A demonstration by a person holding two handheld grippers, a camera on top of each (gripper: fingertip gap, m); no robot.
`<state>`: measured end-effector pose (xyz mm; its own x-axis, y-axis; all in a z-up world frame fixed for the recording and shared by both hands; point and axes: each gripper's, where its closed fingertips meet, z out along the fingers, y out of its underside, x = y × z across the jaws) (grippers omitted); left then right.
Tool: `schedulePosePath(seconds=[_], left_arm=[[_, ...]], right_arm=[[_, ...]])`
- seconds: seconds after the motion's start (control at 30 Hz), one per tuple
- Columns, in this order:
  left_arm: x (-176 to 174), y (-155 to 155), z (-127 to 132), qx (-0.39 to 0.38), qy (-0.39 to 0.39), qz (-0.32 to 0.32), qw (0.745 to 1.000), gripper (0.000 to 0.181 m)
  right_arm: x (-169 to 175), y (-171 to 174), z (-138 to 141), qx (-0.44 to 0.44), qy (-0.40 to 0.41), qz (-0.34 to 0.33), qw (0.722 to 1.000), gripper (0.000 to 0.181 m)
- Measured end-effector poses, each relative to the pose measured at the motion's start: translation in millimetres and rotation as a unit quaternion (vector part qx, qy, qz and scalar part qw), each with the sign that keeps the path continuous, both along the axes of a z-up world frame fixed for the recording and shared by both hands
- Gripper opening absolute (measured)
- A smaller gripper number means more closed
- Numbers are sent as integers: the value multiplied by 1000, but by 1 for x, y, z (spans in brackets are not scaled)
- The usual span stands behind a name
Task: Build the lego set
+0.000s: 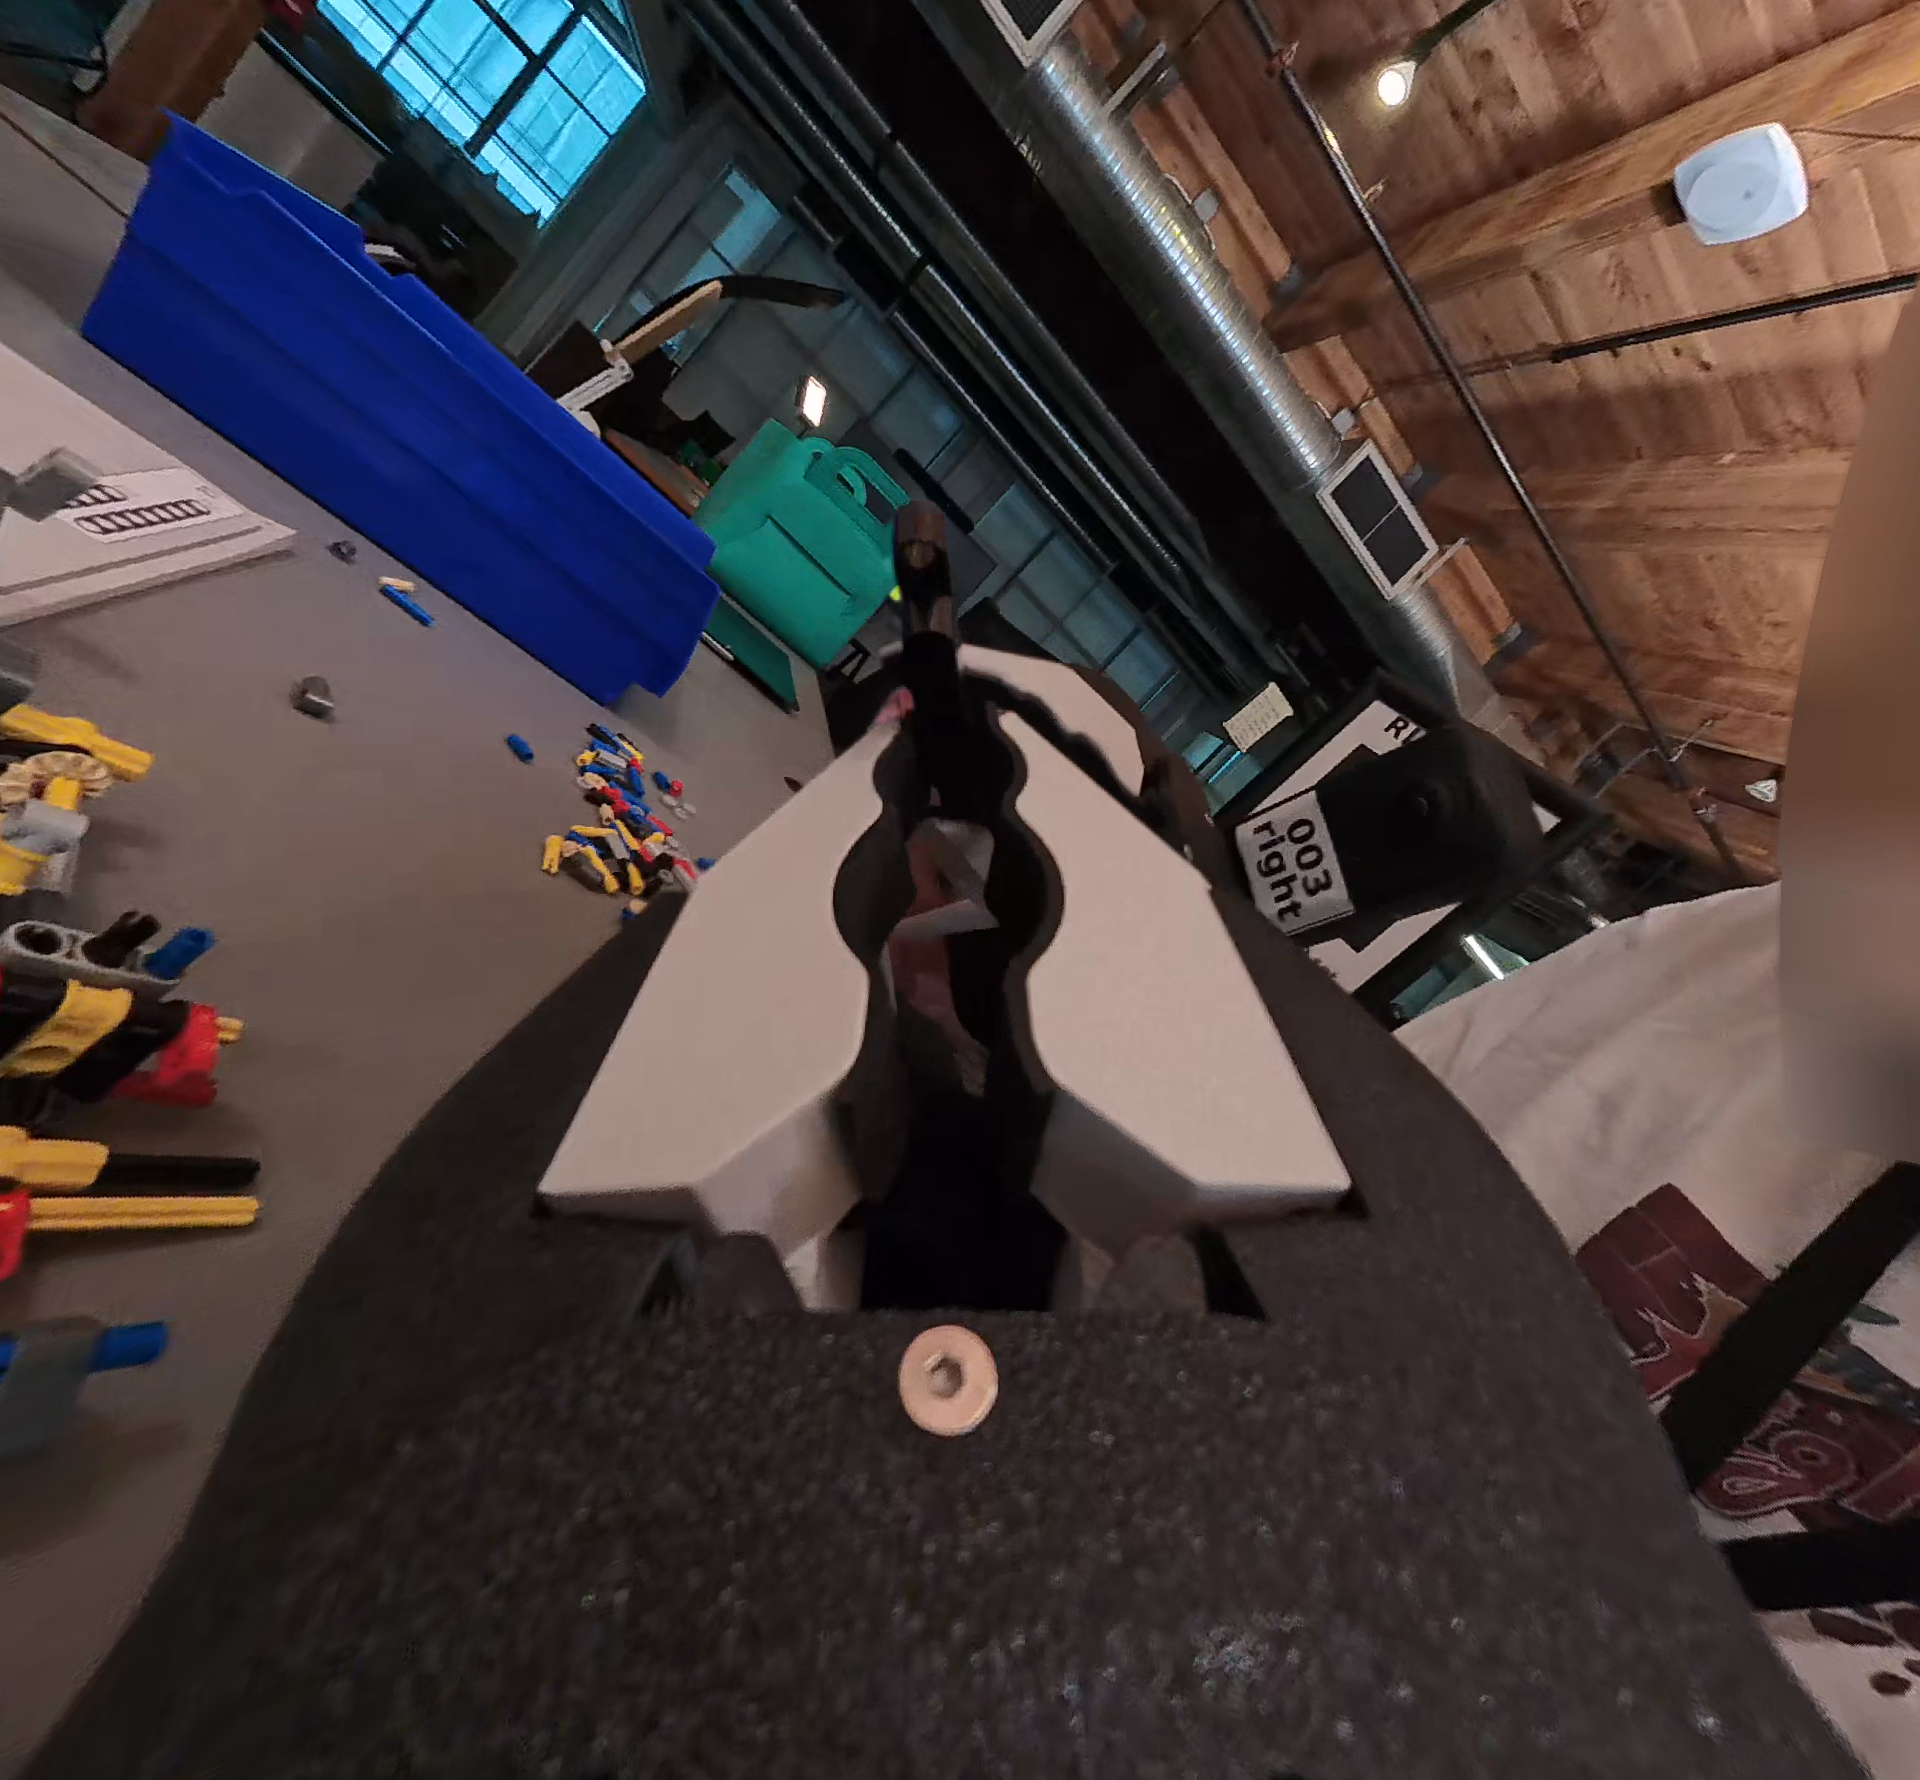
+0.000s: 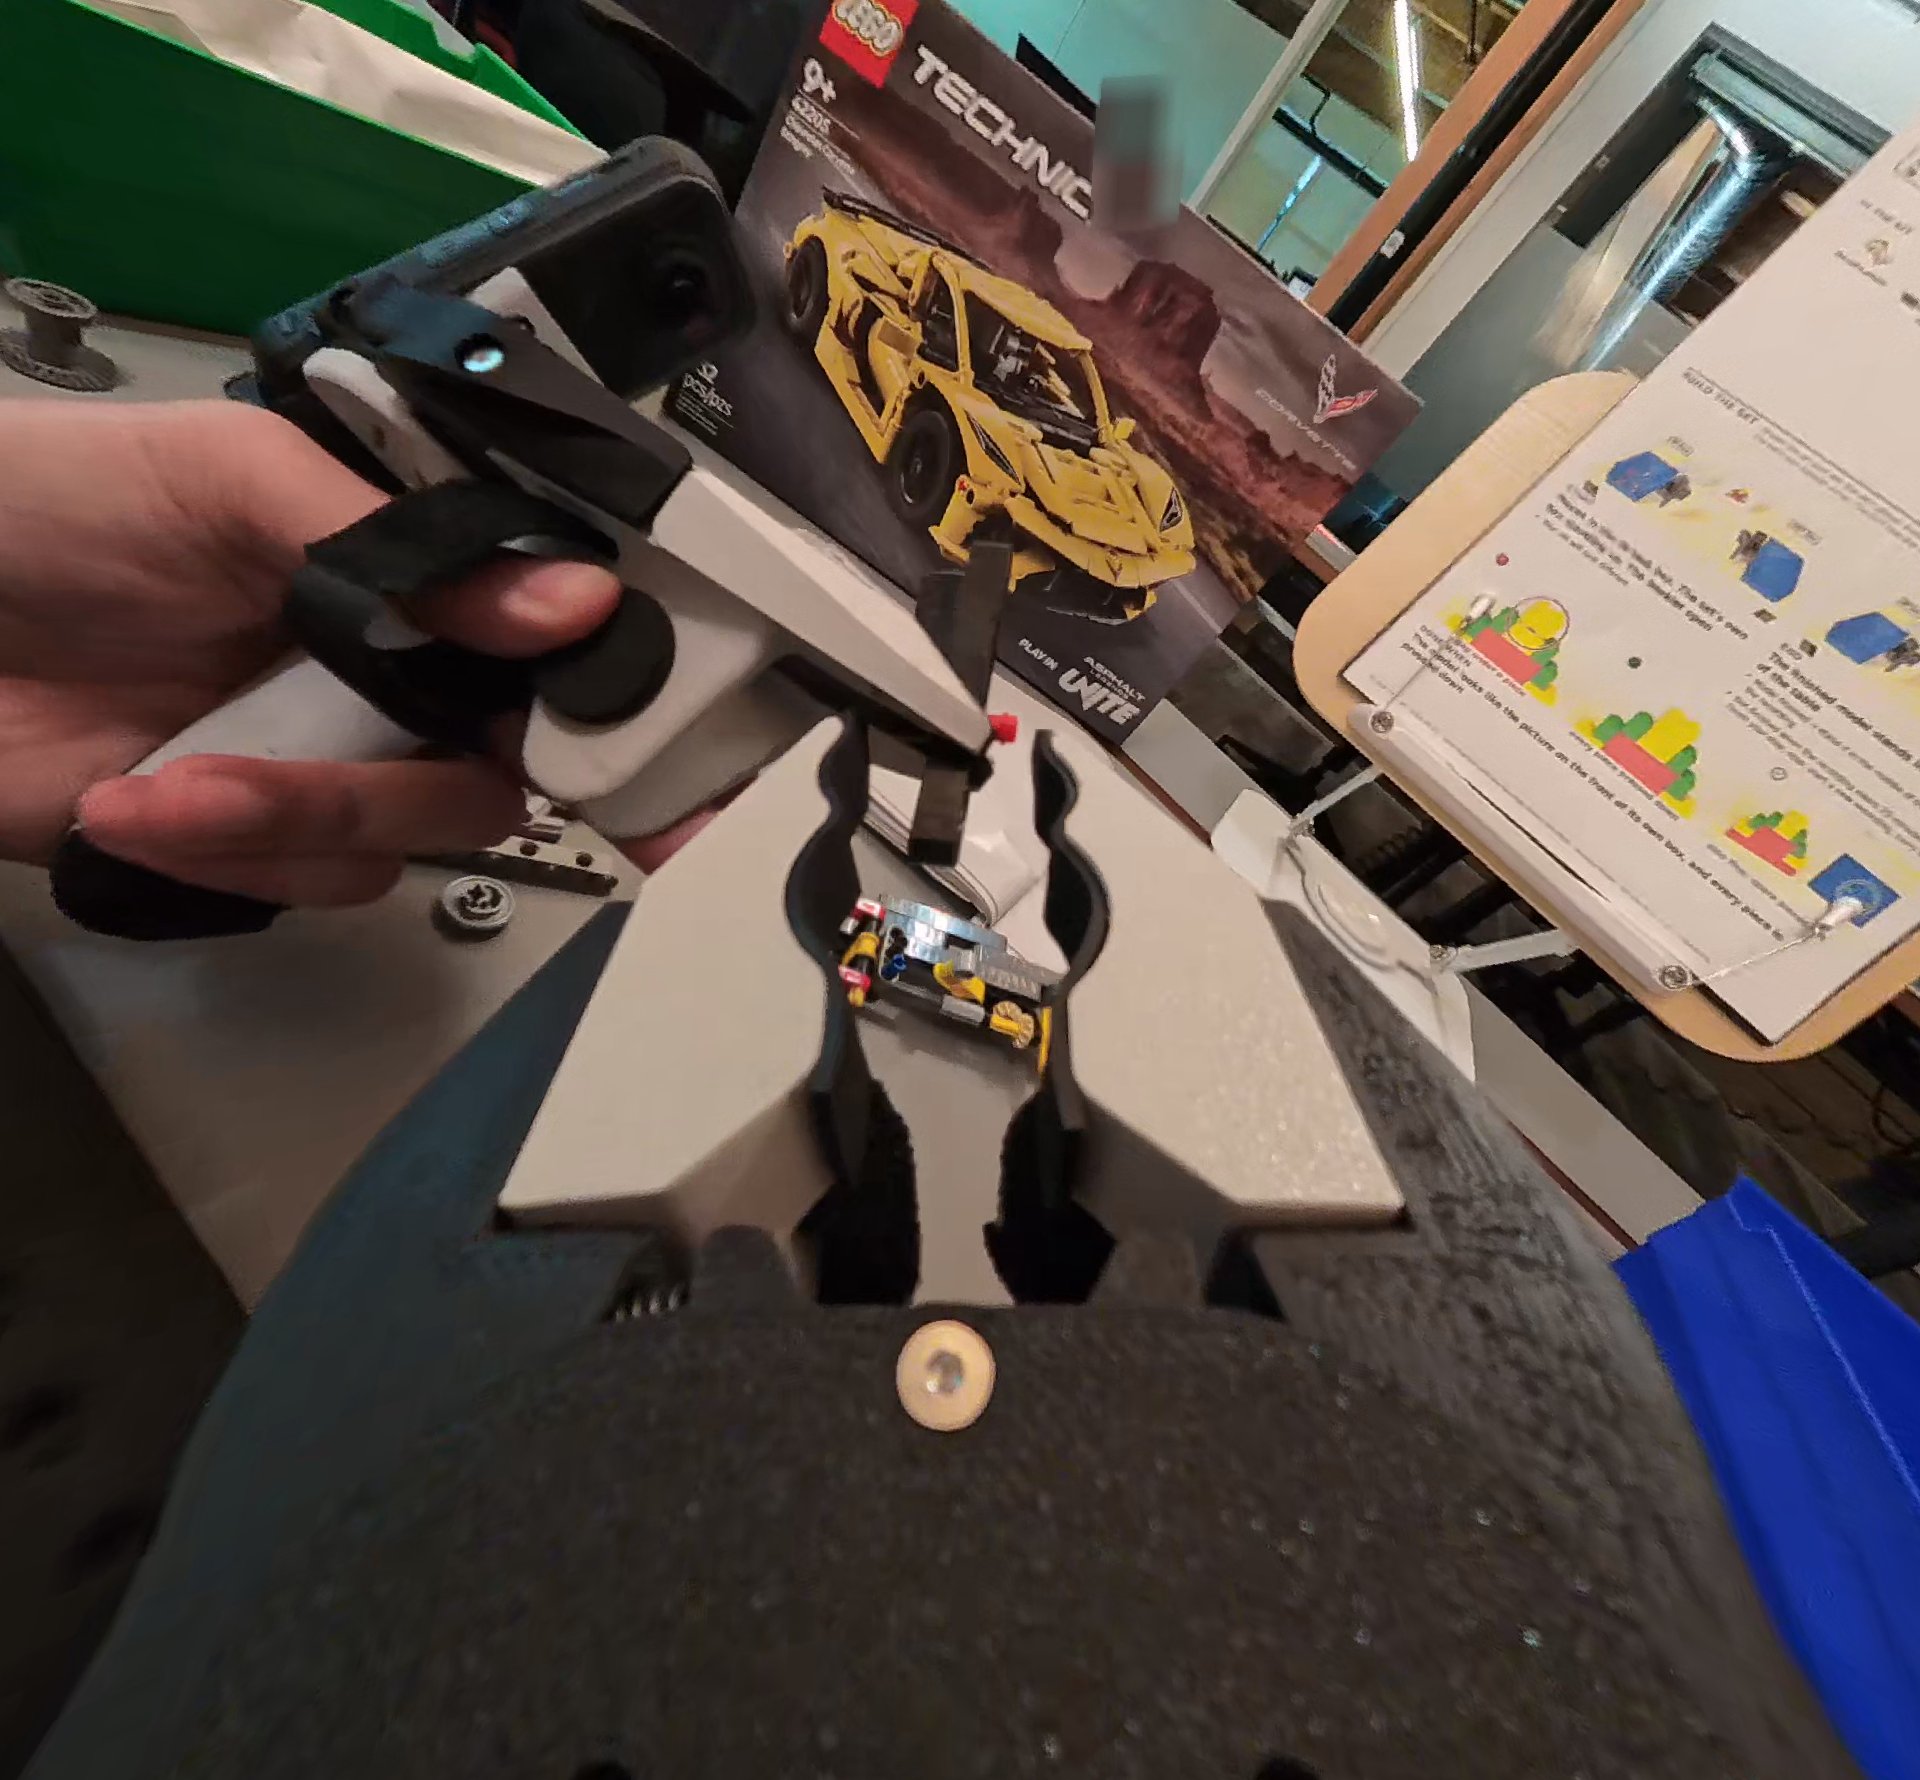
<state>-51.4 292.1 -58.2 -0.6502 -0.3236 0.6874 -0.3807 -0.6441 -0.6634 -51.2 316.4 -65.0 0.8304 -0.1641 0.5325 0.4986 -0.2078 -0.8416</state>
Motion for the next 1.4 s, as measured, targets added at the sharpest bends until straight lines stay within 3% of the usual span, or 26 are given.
schedulePosePath(seconds=[0.6,1.0,1.1,1.4], left_arm=[[-4,1,-1,-6,1,-14,1000,7],[0,1,-7,40,18,-6,999,9],[1,14,-4,38,11,26,999,5],[1,16,-2,49,-5,42,998,6]], right_arm=[[-6,2,0,9,-75,15,997,21],[0,-2,-8,24,-5,21,999,18],[2,-5,-13,18,-17,22,999,18],[3,-3,-8,29,-31,0,999,18]])
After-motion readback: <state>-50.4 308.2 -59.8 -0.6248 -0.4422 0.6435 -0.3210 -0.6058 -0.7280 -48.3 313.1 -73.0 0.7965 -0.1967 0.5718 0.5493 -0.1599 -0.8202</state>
